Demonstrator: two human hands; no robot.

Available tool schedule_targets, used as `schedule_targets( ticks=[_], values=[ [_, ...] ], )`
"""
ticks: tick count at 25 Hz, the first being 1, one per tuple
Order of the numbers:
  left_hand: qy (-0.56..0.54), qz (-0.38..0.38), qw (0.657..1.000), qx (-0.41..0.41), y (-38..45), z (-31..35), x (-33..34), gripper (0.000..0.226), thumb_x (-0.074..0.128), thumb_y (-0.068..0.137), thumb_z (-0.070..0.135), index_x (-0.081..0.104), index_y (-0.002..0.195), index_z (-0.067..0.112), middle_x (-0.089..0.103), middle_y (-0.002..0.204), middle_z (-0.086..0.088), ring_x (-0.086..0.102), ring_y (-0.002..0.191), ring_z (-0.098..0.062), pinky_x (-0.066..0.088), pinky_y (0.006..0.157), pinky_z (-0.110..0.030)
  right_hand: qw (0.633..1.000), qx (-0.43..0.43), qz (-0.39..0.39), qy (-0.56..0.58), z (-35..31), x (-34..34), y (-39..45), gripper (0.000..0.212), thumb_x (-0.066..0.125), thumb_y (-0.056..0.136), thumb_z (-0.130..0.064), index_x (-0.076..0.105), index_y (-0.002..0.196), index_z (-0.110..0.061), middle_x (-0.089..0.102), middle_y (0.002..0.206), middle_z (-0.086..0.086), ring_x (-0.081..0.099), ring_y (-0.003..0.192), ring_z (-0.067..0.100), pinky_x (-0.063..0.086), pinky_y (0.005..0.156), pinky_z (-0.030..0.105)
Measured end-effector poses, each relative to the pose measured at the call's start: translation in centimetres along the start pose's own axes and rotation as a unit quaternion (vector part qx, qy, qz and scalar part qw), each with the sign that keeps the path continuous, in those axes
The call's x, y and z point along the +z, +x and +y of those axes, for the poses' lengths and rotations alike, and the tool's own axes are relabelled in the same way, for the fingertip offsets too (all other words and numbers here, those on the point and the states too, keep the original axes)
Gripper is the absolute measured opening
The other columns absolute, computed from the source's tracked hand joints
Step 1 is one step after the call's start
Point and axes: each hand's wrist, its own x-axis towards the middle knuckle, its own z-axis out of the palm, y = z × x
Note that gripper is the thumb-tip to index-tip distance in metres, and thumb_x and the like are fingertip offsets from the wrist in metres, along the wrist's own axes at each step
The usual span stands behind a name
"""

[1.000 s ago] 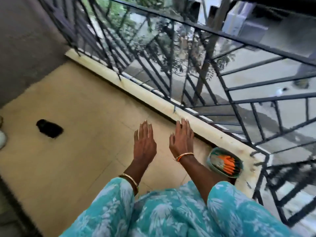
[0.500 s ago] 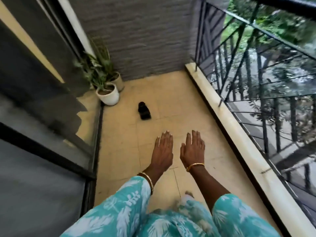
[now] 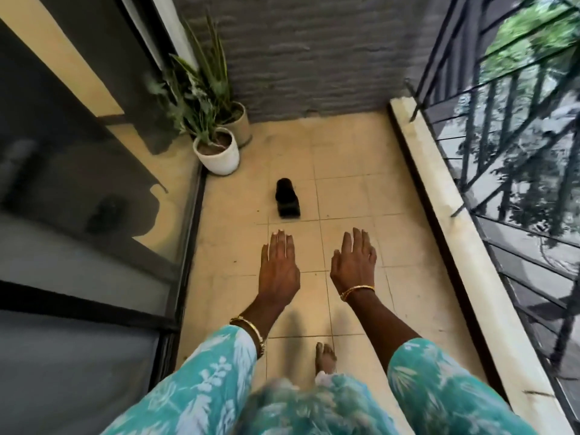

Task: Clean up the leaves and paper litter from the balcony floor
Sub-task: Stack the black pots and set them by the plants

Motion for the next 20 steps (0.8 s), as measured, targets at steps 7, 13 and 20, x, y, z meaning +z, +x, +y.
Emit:
schedule_targets(
  ticks=[7, 13, 20],
  values=[
    [-0.043, -0.054, 0.994, -0.081, 11.1, -6.0, 2.5, 0.068, 0.036, 0.098, 0.025, 0.002, 0.153, 0.006, 0.0, 0.161, -0.017, 0.001, 0.148, -0.03, 0.005, 0.119, -0.041, 0.998, -0.02, -0.064, 0.0, -4.2, 4.7, 13.4, 0.05, 0.042, 0.095, -0.021, 0.034, 0.141, -0.002, 0.026, 0.15, 0.02, 0.019, 0.141, 0.034, 0.022, 0.111, 0.047],
    [-0.076, -0.096, 0.989, -0.084, 24.0, -11.7, 4.2, 0.067, 0.04, 0.098, 0.027, 0.006, 0.153, 0.009, 0.002, 0.161, -0.015, 0.005, 0.148, -0.029, 0.012, 0.12, -0.038, 0.994, 0.047, -0.095, 0.003, -6.4, 9.4, 26.4, 0.046, 0.044, 0.093, -0.014, 0.038, 0.136, -0.003, 0.028, 0.148, 0.02, 0.026, 0.137, 0.034, 0.032, 0.107, 0.045],
    [-0.138, -0.182, 0.968, -0.101, 37.5, -15.5, 7.5, 0.059, 0.041, 0.1, 0.028, 0.017, 0.151, 0.012, 0.008, 0.16, -0.013, 0.013, 0.146, -0.028, 0.026, 0.114, -0.036, 0.974, 0.164, -0.151, 0.03, -5.6, 16.1, 37.8, 0.036, 0.046, 0.091, -0.008, 0.048, 0.125, 0.002, 0.038, 0.139, 0.021, 0.04, 0.122, 0.039, 0.044, 0.092, 0.046]
  ],
)
